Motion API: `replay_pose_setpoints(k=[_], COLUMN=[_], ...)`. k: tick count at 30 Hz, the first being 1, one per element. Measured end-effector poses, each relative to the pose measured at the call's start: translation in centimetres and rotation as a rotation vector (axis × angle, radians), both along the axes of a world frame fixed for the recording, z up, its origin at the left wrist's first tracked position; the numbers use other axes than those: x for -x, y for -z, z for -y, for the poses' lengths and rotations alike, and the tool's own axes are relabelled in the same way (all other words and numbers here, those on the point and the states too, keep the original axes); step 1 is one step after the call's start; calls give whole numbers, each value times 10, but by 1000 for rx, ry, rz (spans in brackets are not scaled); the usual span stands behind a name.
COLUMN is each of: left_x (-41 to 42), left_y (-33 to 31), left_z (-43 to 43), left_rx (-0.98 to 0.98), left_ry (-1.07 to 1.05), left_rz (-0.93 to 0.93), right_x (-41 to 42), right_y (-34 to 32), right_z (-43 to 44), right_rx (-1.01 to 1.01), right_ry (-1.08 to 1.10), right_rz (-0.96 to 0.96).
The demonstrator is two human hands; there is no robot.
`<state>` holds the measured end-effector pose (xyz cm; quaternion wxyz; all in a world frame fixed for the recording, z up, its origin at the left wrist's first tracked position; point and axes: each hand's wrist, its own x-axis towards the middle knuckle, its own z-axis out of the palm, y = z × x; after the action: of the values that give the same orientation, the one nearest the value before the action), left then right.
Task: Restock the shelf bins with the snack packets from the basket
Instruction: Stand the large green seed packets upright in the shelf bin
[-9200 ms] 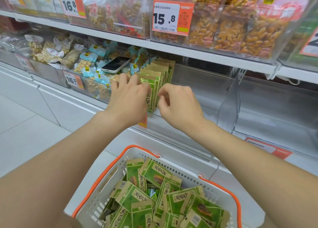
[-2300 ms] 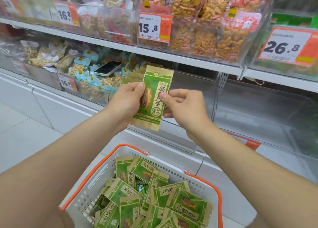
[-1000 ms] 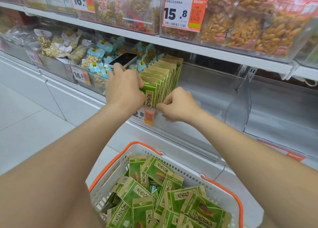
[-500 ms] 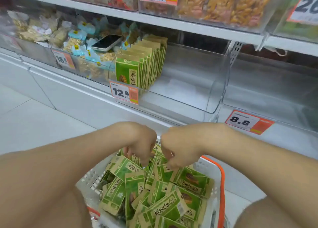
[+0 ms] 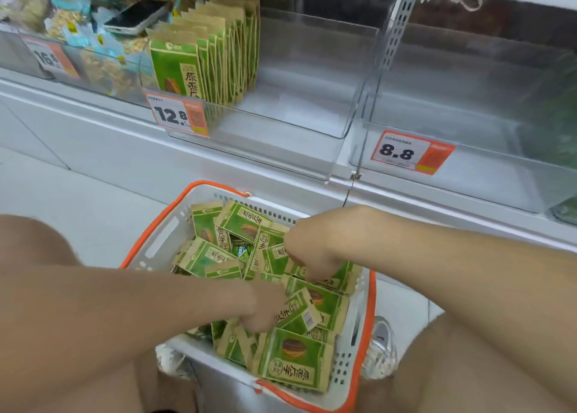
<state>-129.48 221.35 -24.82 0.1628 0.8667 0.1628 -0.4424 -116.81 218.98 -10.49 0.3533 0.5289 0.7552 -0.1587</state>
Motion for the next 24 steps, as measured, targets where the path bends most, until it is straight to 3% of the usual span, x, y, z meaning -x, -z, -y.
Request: replay_pose_setpoints(k=[5, 11, 15, 20, 24], left_x=[0, -7, -28, -34, -27], left_y=[-2, -9, -44, -86, -125], left_z=[-16, -15, -34, -73, -87], left_rx=[111, 157, 161, 274, 396], left_ry=[-317, -406, -493, -867, -1083], left_rz=[25, 9, 138, 363, 252], right_x=[-7, -11, -14, -18, -22], right_y=[-2, -5, -12, -34, -43], right_z=[4, 2, -2, -3, -5], right_rx=[-23, -13, -19, -22, -212], right_ry=[10, 40, 19, 50, 99], right_rz=[-18, -12, -16, -38, -239])
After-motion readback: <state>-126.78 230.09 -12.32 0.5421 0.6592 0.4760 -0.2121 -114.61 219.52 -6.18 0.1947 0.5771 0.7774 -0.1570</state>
